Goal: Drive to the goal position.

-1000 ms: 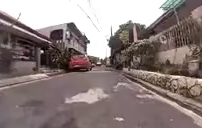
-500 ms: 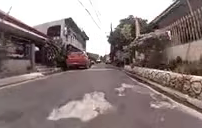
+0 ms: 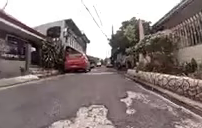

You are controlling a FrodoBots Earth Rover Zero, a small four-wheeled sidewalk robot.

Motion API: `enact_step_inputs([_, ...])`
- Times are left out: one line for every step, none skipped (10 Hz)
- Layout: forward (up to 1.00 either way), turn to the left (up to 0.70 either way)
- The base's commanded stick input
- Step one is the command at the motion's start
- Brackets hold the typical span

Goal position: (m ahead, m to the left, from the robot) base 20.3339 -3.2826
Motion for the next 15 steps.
enact_step_inputs([1.0,0.0])
enact_step_inputs([1.0,0.0])
enact_step_inputs([1.0,0.0])
enact_step_inputs([1.0,0.0])
enact_step_inputs([1.0,0.0])
enact_step_inputs([1.0,0.0])
enact_step_inputs([1.0,0.0])
enact_step_inputs([1.0,0.0])
enact_step_inputs([1.0,0.0])
enact_step_inputs([1.0,0.0])
enact_step_inputs([1.0,-0.4])
enact_step_inputs([1.0,-0.4])
enact_step_inputs([1.0,-0.4])
enact_step_inputs([1.0,-0.25])
enact_step_inputs([1.0,0.0])
